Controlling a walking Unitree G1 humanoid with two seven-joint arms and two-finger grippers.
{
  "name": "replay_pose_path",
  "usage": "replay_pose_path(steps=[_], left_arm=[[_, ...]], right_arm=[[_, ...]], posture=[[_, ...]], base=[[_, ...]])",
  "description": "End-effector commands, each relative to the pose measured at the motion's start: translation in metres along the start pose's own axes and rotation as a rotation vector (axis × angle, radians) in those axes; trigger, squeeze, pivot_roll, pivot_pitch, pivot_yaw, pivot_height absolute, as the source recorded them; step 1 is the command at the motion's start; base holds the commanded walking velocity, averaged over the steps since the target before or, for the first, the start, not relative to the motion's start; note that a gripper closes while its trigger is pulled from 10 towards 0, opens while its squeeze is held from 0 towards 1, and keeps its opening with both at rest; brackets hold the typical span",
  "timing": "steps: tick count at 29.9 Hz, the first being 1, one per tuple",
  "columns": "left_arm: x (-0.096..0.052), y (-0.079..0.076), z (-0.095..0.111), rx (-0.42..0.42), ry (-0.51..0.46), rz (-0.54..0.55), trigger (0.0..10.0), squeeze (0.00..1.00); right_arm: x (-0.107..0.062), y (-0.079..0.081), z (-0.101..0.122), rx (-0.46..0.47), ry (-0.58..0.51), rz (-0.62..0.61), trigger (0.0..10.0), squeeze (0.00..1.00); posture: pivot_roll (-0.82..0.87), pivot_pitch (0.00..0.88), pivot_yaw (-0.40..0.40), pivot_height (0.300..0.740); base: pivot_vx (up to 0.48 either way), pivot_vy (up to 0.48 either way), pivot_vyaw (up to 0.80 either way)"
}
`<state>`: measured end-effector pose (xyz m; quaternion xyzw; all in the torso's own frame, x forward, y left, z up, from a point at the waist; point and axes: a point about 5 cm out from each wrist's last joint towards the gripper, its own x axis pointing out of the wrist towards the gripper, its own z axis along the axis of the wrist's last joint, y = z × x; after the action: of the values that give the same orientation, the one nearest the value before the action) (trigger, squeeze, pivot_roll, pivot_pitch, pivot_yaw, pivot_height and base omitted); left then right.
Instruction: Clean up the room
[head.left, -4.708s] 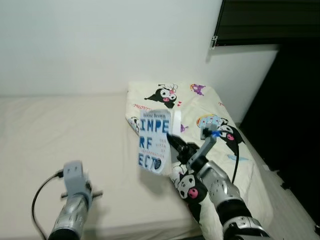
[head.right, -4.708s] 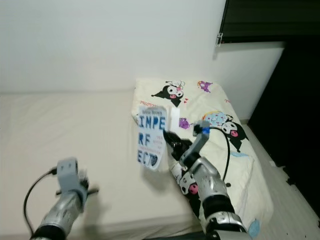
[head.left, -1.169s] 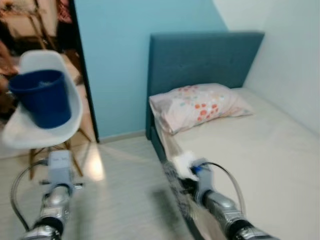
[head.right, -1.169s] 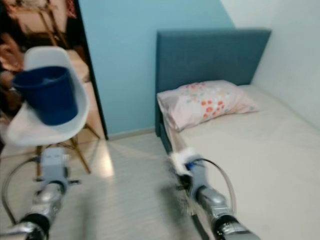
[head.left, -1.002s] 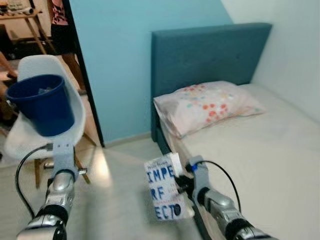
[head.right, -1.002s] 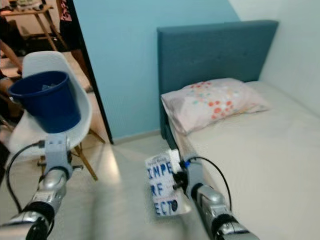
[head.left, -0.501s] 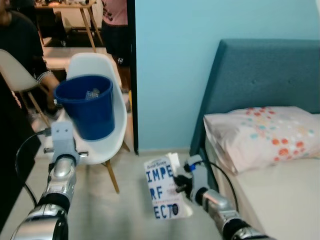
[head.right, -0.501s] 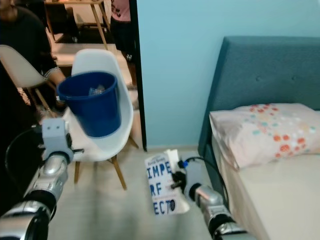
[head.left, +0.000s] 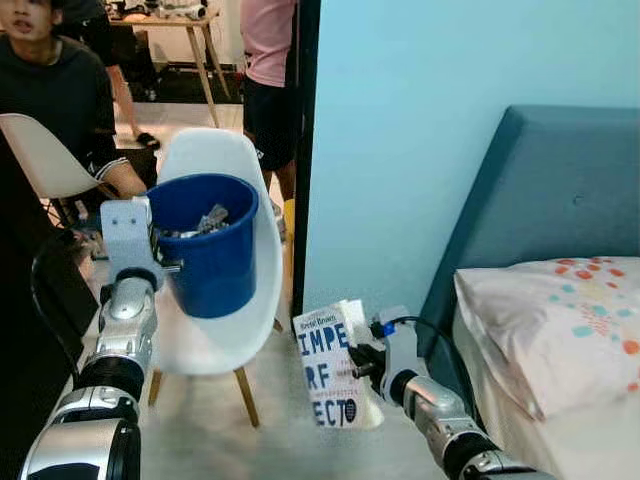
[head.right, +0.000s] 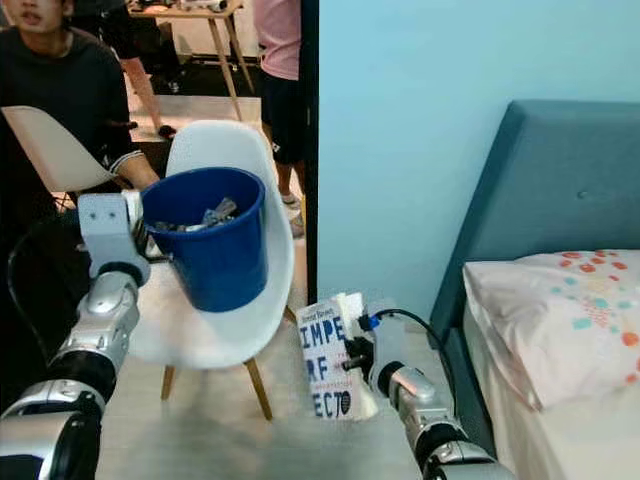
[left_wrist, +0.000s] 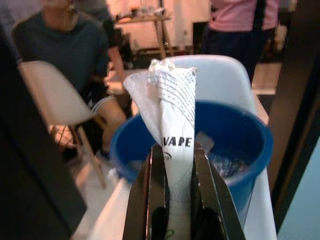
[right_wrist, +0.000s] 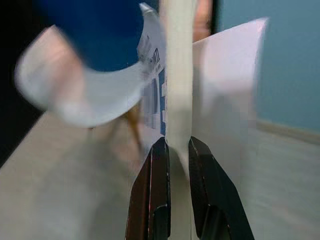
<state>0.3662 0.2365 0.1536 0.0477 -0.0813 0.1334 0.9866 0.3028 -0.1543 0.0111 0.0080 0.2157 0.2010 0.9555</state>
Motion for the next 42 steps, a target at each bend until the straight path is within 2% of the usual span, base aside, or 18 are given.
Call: replay_pose_path(steps=[1, 7, 11, 17, 20, 25, 27, 31, 35, 36, 37, 38, 42], left_arm=[[0.004, -0.001, 0.009, -0.012, -0.035, -0.026, 10.0, 0.00], [0.009, -0.001, 0.018, 0.026, -0.061, -0.038, 10.0, 0.00], [0.011, 0.001, 0.020, 0.041, -0.054, -0.023, 10.0, 0.00], [0.014, -0.004, 0.013, 0.019, 0.022, -0.045, 10.0, 0.00], [0.014, -0.011, 0.012, -0.013, 0.035, -0.066, 10.0, 0.00], [0.014, -0.016, 0.010, -0.014, 0.059, -0.079, 10.0, 0.00], [0.013, -0.019, 0.003, -0.006, 0.108, -0.085, 10.0, 0.00], [0.009, -0.026, -0.008, -0.055, 0.175, -0.124, 10.0, 0.00], [0.007, -0.027, -0.013, -0.072, 0.200, -0.126, 10.0, 0.00], [0.007, -0.026, -0.014, -0.069, 0.208, -0.119, 10.0, 0.23], [0.007, -0.026, -0.015, -0.067, 0.214, -0.113, 10.0, 0.23], [0.007, -0.024, -0.016, -0.061, 0.222, -0.105, 10.0, 1.00], [0.006, -0.020, -0.019, -0.044, 0.237, -0.079, 10.0, 1.00]], right_arm=[[0.001, -0.002, 0.006, 0.016, -0.023, -0.014, 10.0, 0.00], [0.001, -0.003, 0.005, 0.040, -0.019, -0.025, 10.0, 0.00], [0.001, -0.004, 0.005, 0.046, -0.022, -0.029, 10.0, 0.00], [0.000, -0.005, 0.003, 0.032, -0.010, -0.038, 10.0, 0.00], [-0.002, -0.006, 0.001, 0.032, -0.001, -0.043, 10.0, 0.00], [-0.002, -0.007, 0.000, 0.032, 0.002, -0.045, 10.0, 0.00], [-0.002, -0.007, 0.000, 0.030, 0.003, -0.047, 10.0, 0.00], [-0.003, -0.009, 0.000, 0.026, 0.007, -0.051, 10.0, 0.00], [-0.004, -0.011, 0.000, 0.022, 0.006, -0.052, 10.0, 0.00], [-0.004, -0.011, 0.001, 0.021, 0.005, -0.052, 10.0, 0.00], [-0.004, -0.012, 0.001, 0.021, 0.005, -0.053, 10.0, 0.00], [-0.004, -0.012, 0.001, 0.019, 0.004, -0.053, 10.0, 0.00], [-0.005, -0.014, 0.002, 0.012, 0.002, -0.051, 10.0, 0.00]], posture=[[-0.04, 0.000, -0.020, 0.740], [-0.04, 0.000, -0.017, 0.740], [-0.04, 0.000, -0.015, 0.740], [-0.05, 0.000, -0.011, 0.740], [-0.06, 0.000, -0.011, 0.740], [-0.06, 0.000, -0.011, 0.740], [-0.06, 0.000, -0.013, 0.740], [-0.07, 0.000, -0.016, 0.740], [-0.07, 0.000, -0.019, 0.740], [-0.08, 0.000, -0.021, 0.740], [-0.08, 0.000, -0.021, 0.740], [-0.08, 0.000, -0.022, 0.740], [-0.08, 0.000, -0.024, 0.740]], base=[[0.480, 0.000, 0.00], [0.480, 0.000, -0.67], [0.480, 0.000, 0.00], [0.425, 0.000, 0.00], [0.000, 0.000, 0.00], [0.000, 0.000, 0.00], [0.000, 0.000, 0.00], [0.000, 0.000, 0.00], [0.000, 0.000, 0.00], [0.000, 0.000, 0.00], [0.000, 0.000, 0.00], [0.000, 0.000, 0.00], [0.000, 0.000, 0.00]])
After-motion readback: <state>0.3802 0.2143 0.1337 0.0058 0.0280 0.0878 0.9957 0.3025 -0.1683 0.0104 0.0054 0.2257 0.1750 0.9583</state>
